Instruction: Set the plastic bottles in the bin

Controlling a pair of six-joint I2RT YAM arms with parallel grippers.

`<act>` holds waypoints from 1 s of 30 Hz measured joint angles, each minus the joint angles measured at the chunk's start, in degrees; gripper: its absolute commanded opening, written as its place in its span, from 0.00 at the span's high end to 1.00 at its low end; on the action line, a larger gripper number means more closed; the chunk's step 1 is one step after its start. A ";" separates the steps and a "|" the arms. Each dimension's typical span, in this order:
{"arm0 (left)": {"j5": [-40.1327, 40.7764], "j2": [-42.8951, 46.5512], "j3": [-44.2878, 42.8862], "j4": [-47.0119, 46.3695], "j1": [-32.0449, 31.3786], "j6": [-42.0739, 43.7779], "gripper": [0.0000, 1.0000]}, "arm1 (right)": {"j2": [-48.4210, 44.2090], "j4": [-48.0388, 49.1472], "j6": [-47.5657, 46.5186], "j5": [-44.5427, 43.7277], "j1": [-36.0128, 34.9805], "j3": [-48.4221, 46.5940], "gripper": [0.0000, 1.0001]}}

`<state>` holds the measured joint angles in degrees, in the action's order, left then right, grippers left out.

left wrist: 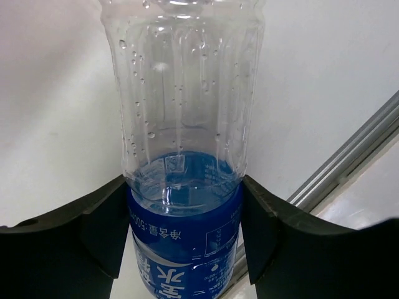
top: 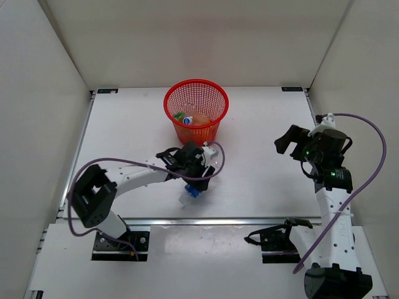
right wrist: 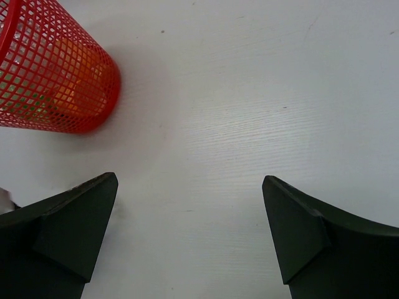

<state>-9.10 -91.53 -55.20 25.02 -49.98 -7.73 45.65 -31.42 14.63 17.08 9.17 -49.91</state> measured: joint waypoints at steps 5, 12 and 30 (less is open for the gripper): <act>1.92 12.98 -2.56 -0.92 3.10 -4.22 0.38 | -0.48 0.02 -0.04 -0.76 0.02 0.22 0.01; 3.32 26.77 -12.04 -18.45 5.09 -7.08 0.38 | -1.05 0.85 0.04 -0.37 1.03 1.99 0.00; 21.77 -4.72 -17.77 -51.80 17.00 -13.66 0.06 | 4.15 4.50 0.79 0.79 2.71 2.86 0.01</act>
<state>12.67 -96.25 -72.97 -26.79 -32.97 -21.39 49.80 -26.92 15.42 17.87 11.88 -47.05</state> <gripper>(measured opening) 0.845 0.991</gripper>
